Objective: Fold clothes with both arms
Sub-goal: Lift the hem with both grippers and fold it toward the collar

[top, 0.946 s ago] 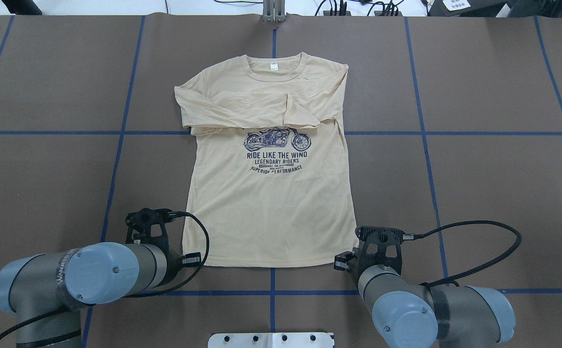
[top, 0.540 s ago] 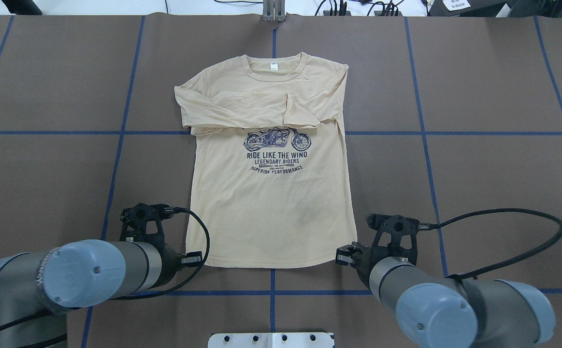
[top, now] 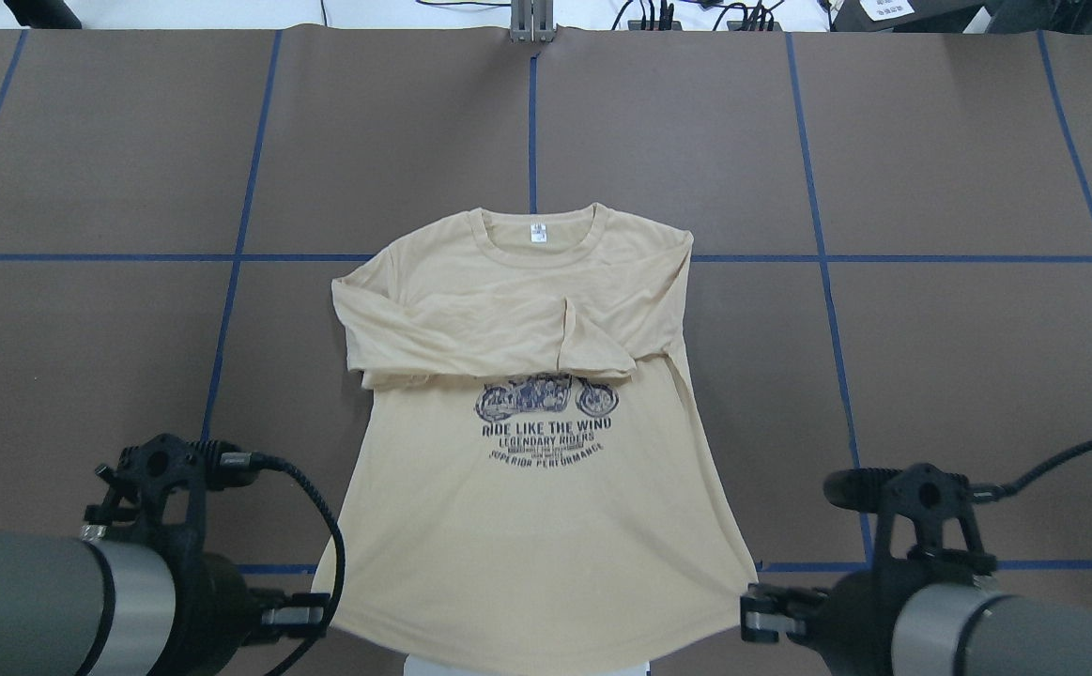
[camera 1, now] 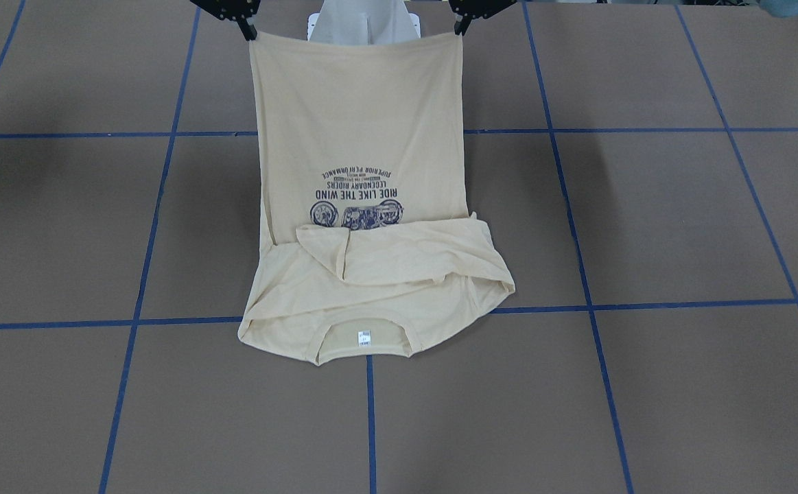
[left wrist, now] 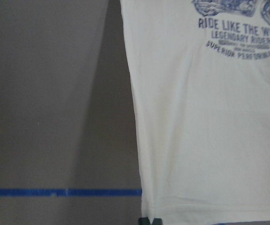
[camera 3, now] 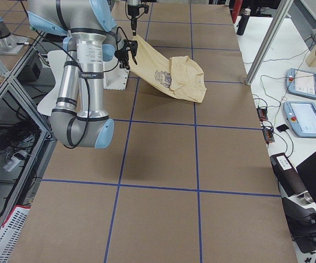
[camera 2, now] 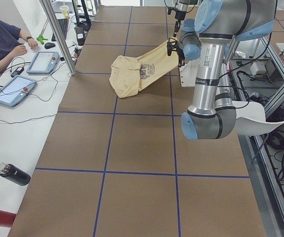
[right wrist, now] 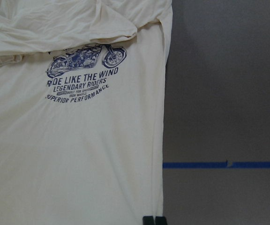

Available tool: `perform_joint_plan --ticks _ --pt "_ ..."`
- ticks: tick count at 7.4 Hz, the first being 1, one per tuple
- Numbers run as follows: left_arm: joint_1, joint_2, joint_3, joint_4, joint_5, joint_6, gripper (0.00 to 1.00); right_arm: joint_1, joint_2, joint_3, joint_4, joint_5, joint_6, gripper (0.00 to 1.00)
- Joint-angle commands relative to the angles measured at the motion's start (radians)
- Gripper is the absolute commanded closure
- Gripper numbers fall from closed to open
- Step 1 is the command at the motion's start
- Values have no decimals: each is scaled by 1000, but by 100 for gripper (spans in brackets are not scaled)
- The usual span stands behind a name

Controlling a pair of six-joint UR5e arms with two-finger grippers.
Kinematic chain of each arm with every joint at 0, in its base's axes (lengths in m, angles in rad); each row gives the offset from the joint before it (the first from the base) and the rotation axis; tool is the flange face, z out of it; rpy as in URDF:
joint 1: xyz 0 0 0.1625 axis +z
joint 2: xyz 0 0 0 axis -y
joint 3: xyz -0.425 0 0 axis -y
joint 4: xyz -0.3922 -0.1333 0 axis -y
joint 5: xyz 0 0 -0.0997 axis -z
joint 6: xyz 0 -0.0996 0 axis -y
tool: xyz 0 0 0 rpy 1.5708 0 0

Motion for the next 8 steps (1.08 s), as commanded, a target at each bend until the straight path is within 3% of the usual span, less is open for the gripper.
perform_joint_plan --ticks 1,2,4,5,7,8 --pt "16 -2 -31 32 -8 -1 100 -2 1 55 -79 2 -2 100" --pt "-7 -10 37 30 -2 0 100 67 33 -44 -74 -1 -9 100" --pt "-113 -100 242 29 65 47 100 289 262 -353 -64 6 -188 100" --pt "-195 -135 319 26 94 127 100 373 284 -453 0 14 -218 100" --pt "-328 -180 413 21 99 201 100 478 292 -613 184 61 -255 100" --pt "-357 -206 449 16 119 203 100 506 323 -638 202 63 -258 100"
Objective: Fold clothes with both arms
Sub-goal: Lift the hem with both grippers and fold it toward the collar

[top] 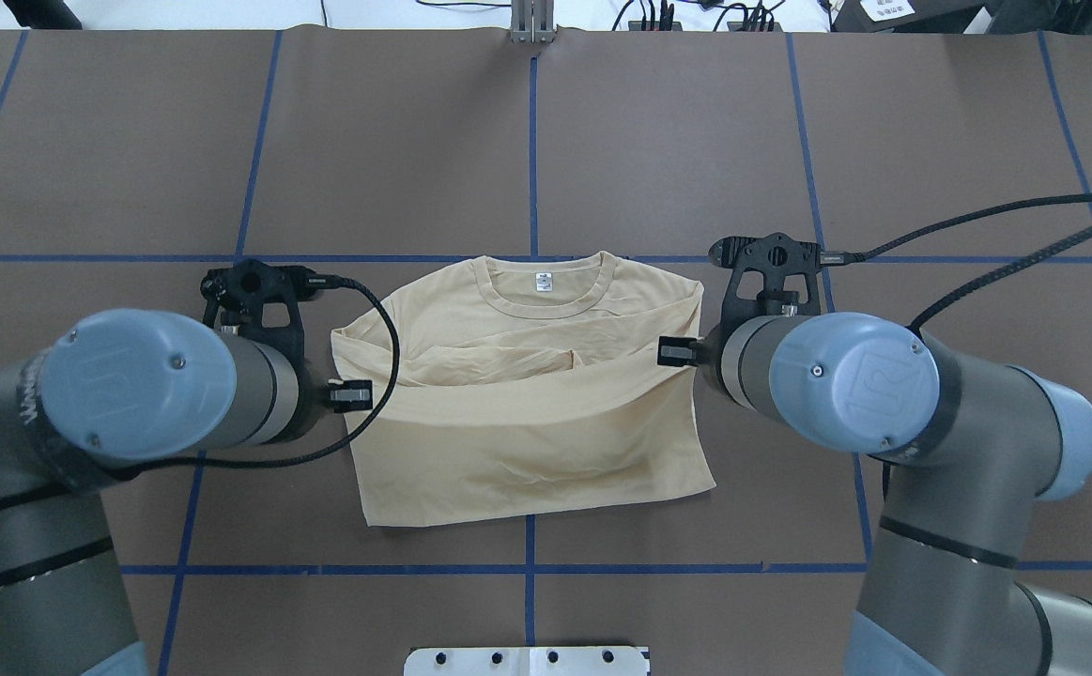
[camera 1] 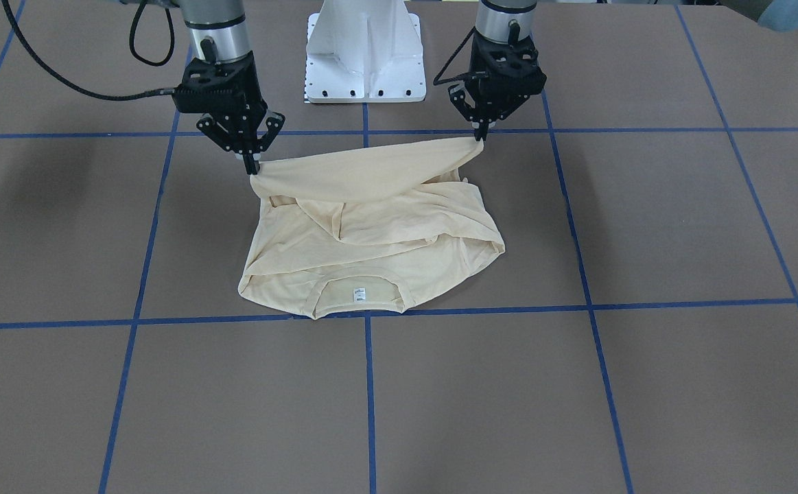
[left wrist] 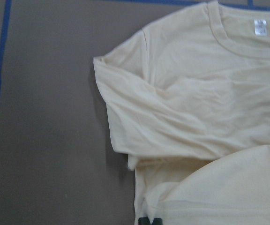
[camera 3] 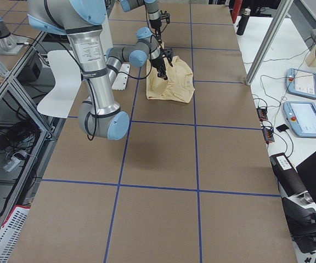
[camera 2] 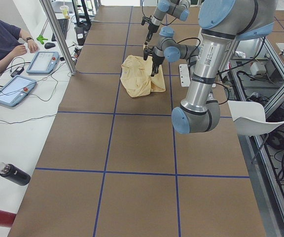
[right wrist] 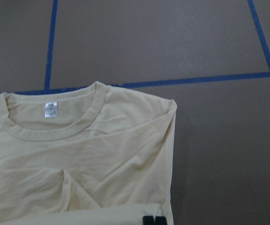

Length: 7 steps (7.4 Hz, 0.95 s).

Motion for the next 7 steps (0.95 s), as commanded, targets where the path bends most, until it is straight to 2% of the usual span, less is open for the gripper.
perform_joint_plan --ticks 1,3,5,6,7 --pt "-68 -67 85 -8 23 18 100 62 40 -62 55 9 -11 100" --pt "-90 -77 148 -70 37 18 100 94 41 -91 56 33 -35 100" --pt "-90 -83 336 -222 72 18 100 94 93 -225 61 30 -44 100" --pt "-90 -83 404 -282 74 18 100 99 121 -279 62 30 -44 100" --pt "-90 -84 424 -296 81 20 100 102 127 -312 71 29 -58 100"
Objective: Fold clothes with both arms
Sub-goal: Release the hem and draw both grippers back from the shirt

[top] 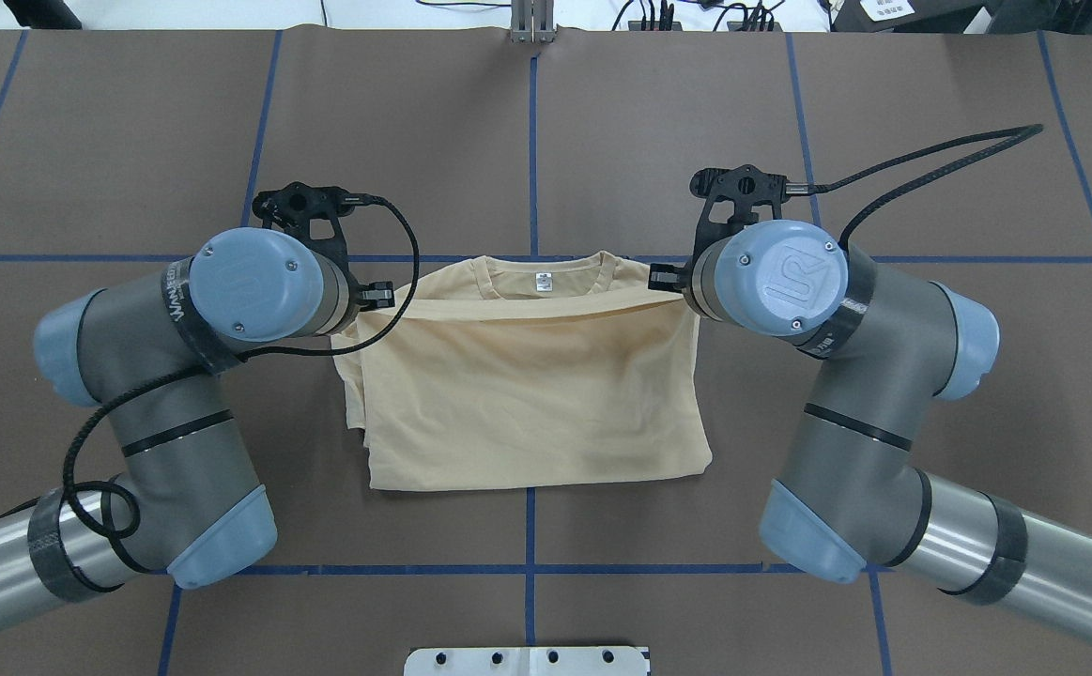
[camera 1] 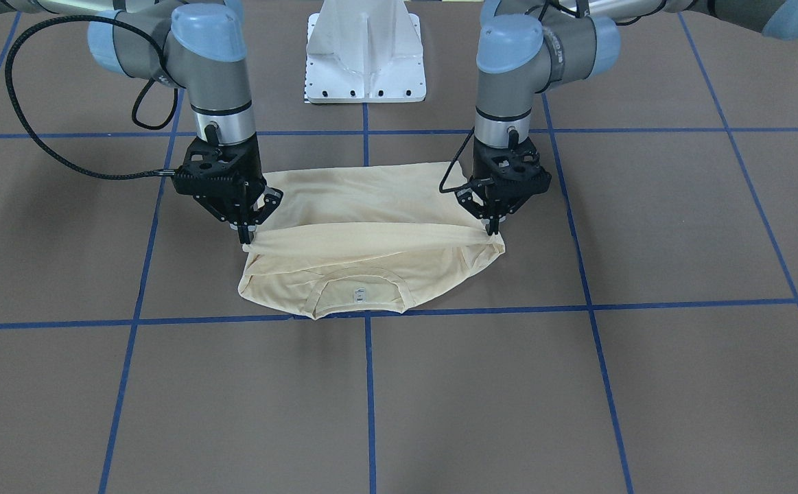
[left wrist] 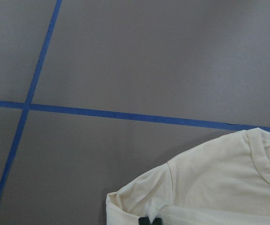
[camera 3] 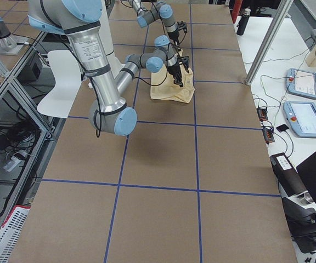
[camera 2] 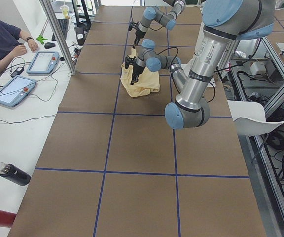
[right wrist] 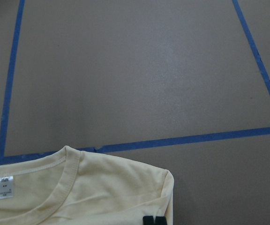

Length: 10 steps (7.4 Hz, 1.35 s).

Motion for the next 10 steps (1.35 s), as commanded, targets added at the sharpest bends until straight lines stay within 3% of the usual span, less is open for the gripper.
perform_joint_plan --ticks 1,2,3,4,5,7,8,10 --pt "0 -3 57 -45 8 1 100 12 20 -109 82 -3 -22 100" --pt "0 -3 54 -45 8 33 100 30 21 -153 126 8 -42 99" --pt "-13 -3 41 -72 6 140 16 49 26 -155 126 24 -53 1" --pt "-22 7 35 -148 -2 170 0 82 43 -154 125 90 -83 0" --pt "-23 17 9 -181 -8 171 0 125 41 -146 128 198 -123 0" --pt "-11 114 -116 -187 -99 167 0 147 8 -102 131 222 -204 0" --pt "19 174 -147 -219 -100 149 0 151 -52 -51 152 224 -250 0" --pt "140 259 -130 -351 -86 43 0 183 -172 -39 328 303 -287 0"
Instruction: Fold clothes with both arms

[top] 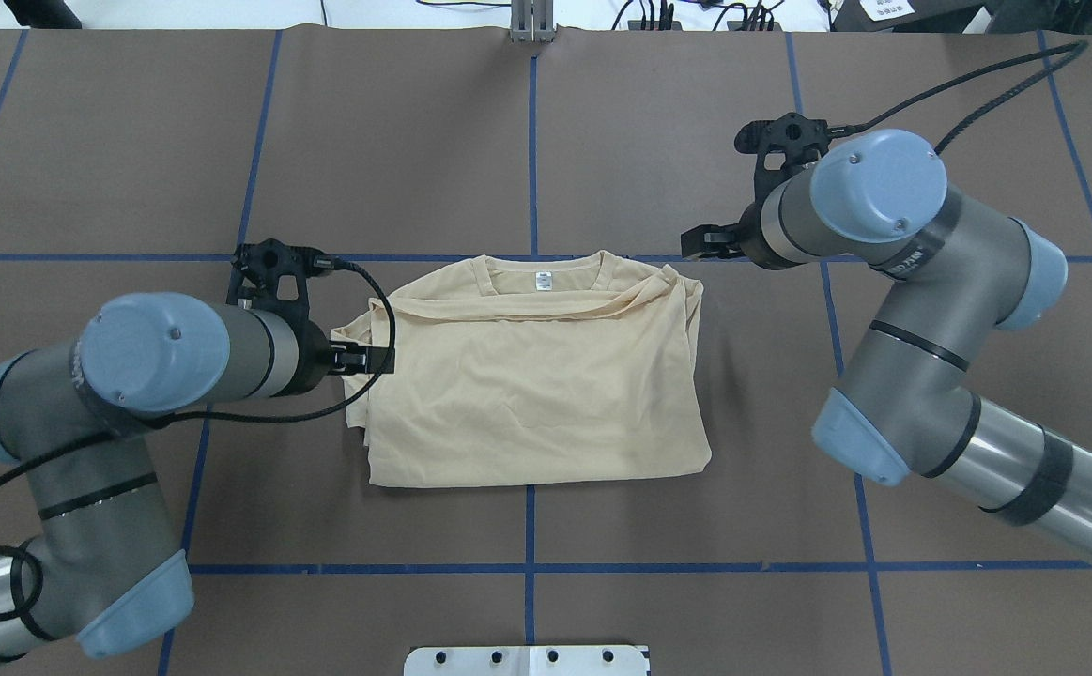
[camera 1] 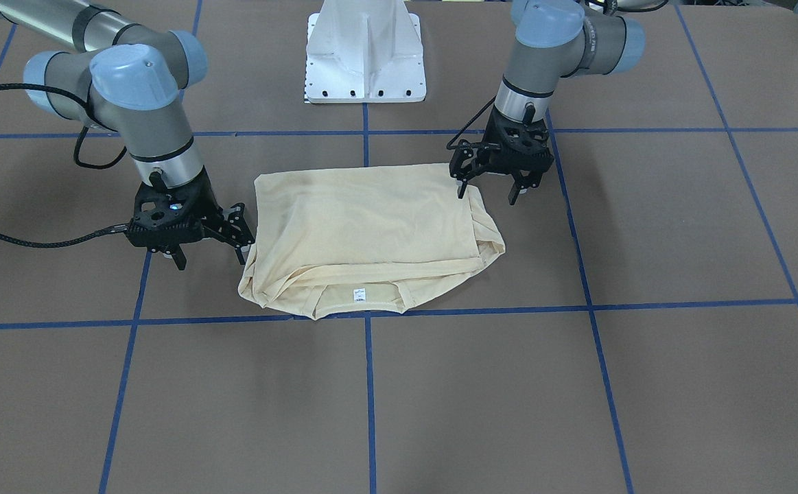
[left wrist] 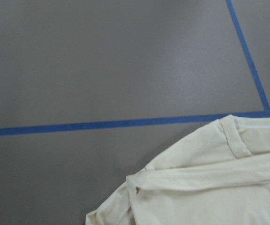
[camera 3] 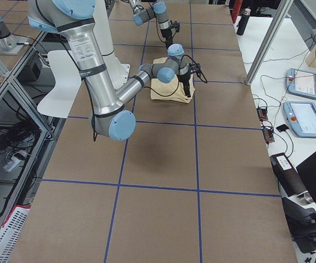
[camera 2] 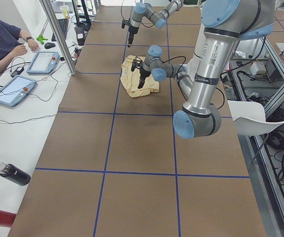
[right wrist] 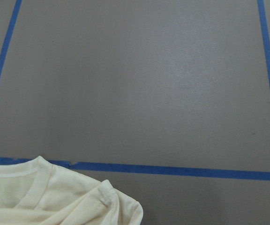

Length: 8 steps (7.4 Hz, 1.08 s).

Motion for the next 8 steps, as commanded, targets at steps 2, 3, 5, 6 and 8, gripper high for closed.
perform_joint_plan --ticks 2,3,5,6,8 --pt "138 84 1 -90 84 -157 12 59 -122 14 136 99 -75 0" --pt "150 77 1 -92 84 -172 33 60 -121 16 136 99 -75 0" --pt "153 73 4 -93 82 -174 54 59 -122 14 136 88 -75 0" --pt "163 72 2 -93 82 -176 55 59 -122 13 136 87 -75 0" --pt "178 70 4 -99 82 -179 55 57 -122 11 136 85 -74 0"
